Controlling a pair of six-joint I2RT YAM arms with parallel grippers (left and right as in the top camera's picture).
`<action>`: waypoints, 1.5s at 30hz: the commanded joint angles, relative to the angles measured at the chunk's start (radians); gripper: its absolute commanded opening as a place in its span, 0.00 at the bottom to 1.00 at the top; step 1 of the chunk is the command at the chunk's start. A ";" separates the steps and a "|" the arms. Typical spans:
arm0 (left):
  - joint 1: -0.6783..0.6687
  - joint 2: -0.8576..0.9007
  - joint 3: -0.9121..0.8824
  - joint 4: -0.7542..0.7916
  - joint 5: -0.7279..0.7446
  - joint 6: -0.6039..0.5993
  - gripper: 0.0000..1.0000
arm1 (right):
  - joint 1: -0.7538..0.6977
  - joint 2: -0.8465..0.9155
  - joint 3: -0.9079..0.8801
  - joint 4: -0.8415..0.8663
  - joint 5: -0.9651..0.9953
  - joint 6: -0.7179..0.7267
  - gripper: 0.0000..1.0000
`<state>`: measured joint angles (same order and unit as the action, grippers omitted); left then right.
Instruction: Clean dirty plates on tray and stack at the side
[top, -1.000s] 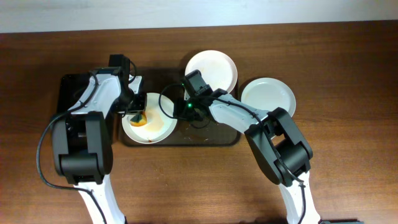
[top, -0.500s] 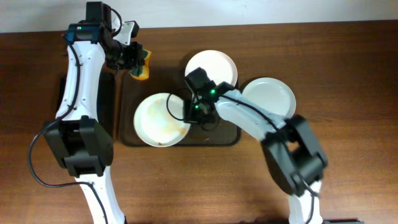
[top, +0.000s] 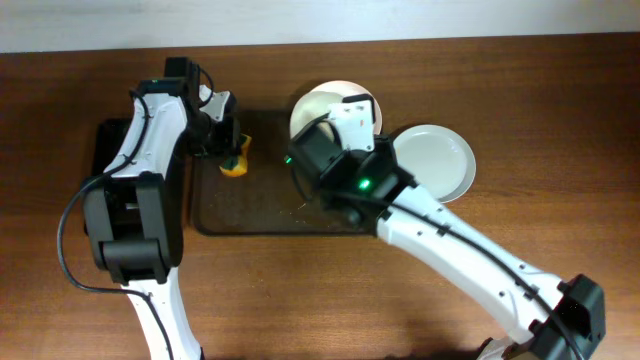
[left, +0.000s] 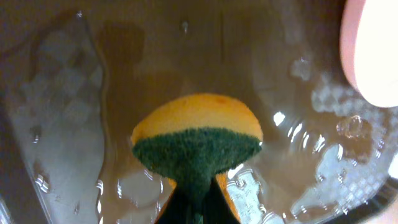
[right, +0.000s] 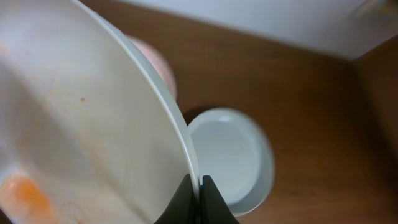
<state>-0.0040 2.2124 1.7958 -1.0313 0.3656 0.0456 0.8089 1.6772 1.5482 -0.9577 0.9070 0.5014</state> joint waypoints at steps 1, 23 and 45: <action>-0.016 -0.013 -0.097 0.064 -0.061 -0.031 0.00 | 0.063 -0.009 0.015 0.003 0.281 0.002 0.04; -0.087 -0.013 -0.123 0.134 -0.310 -0.084 0.00 | -0.319 -0.145 0.015 -0.098 -0.480 0.097 0.04; -0.088 -0.151 -0.110 0.138 -0.303 -0.084 0.00 | -0.864 0.259 0.025 -0.087 -1.019 -0.167 0.63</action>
<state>-0.0906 2.1021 1.6783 -0.8925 0.0696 -0.0235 -0.0566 1.9392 1.5005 -1.0187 -0.0185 0.4026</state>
